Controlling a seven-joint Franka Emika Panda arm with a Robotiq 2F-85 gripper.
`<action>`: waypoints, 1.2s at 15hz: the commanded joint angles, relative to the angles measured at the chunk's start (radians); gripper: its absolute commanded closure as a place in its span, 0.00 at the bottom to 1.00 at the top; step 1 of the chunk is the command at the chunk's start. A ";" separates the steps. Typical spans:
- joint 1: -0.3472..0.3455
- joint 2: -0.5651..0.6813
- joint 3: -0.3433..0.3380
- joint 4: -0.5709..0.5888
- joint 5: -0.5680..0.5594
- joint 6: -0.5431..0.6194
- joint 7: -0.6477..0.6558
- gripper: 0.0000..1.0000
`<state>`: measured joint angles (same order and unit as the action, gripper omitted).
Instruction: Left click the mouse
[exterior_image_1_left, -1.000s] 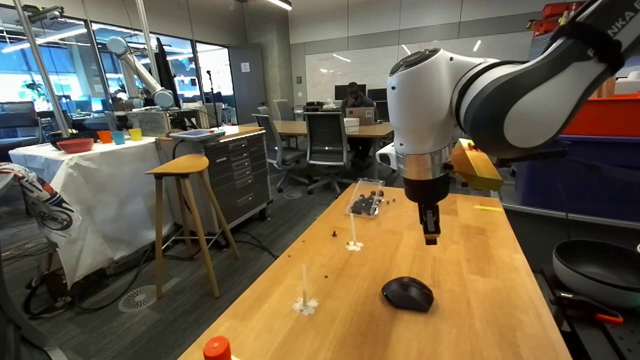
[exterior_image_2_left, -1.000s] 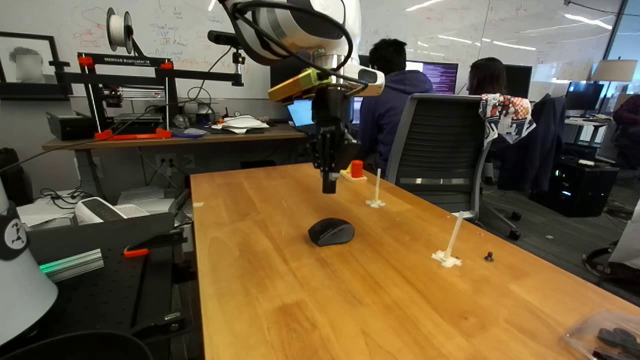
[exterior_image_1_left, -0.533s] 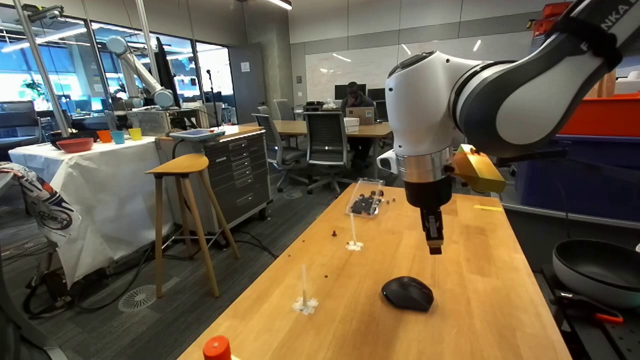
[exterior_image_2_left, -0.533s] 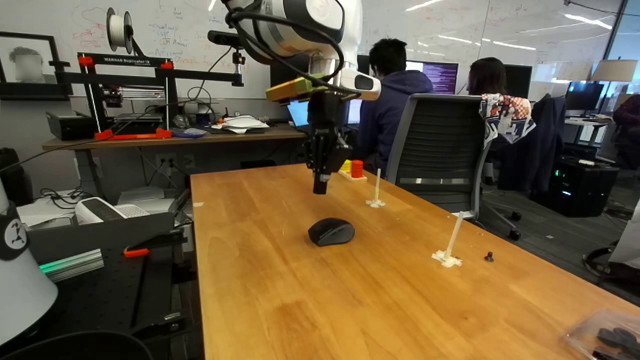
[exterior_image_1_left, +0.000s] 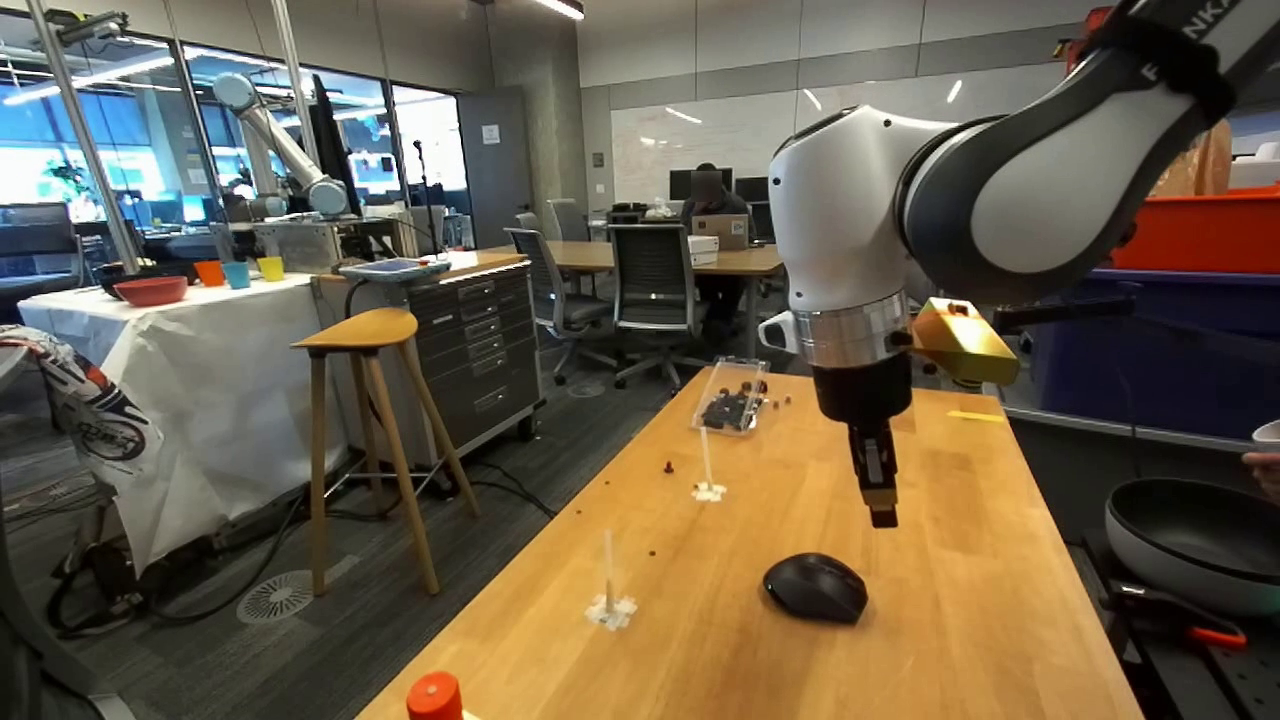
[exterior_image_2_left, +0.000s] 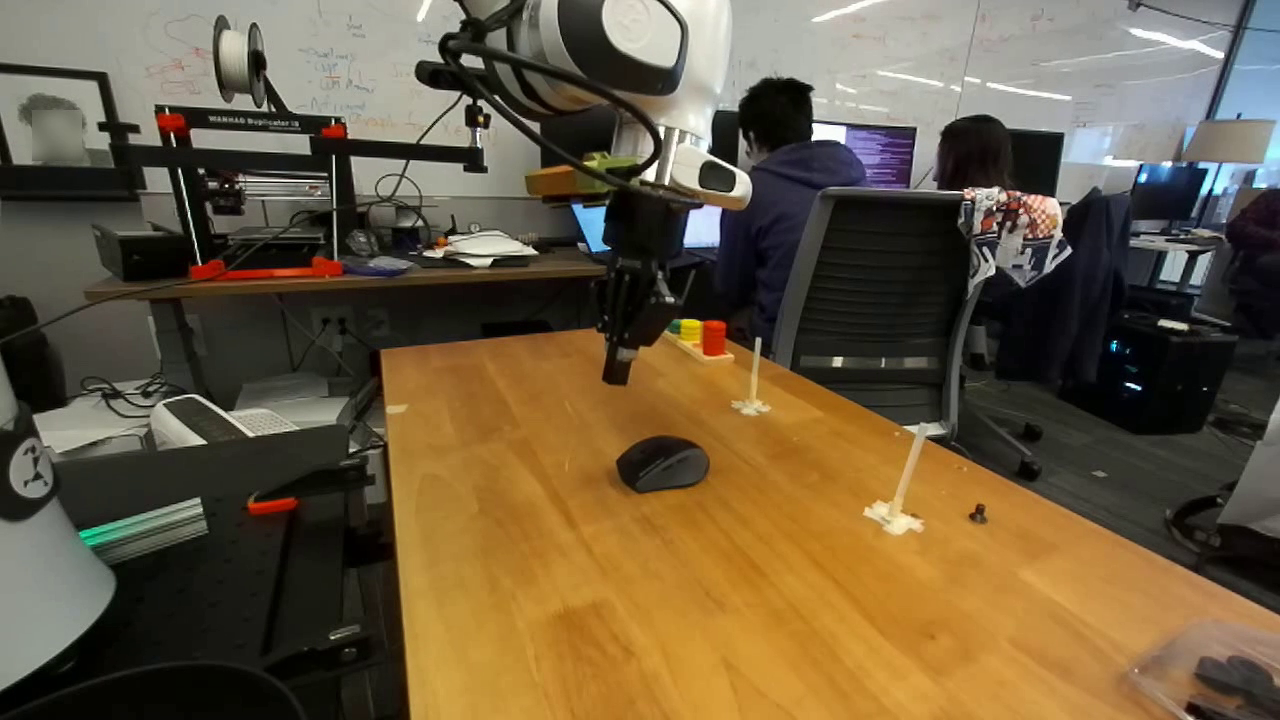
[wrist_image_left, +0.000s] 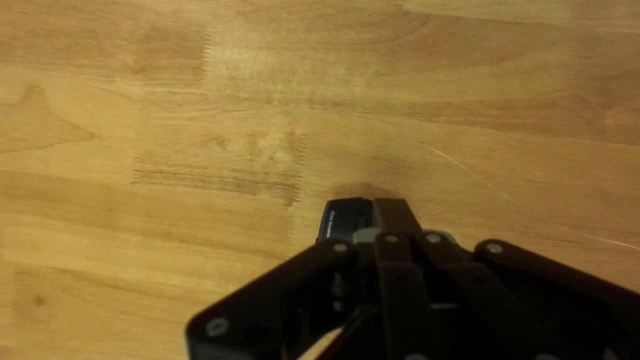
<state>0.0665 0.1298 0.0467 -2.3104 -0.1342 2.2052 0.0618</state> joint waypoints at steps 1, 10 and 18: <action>-0.011 -0.049 -0.002 0.013 0.022 -0.031 -0.043 1.00; -0.008 -0.046 -0.002 0.015 0.004 -0.022 -0.009 0.99; -0.013 0.040 -0.019 0.005 -0.026 0.008 0.011 0.99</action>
<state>0.0573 0.1454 0.0374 -2.3075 -0.1355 2.1899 0.0568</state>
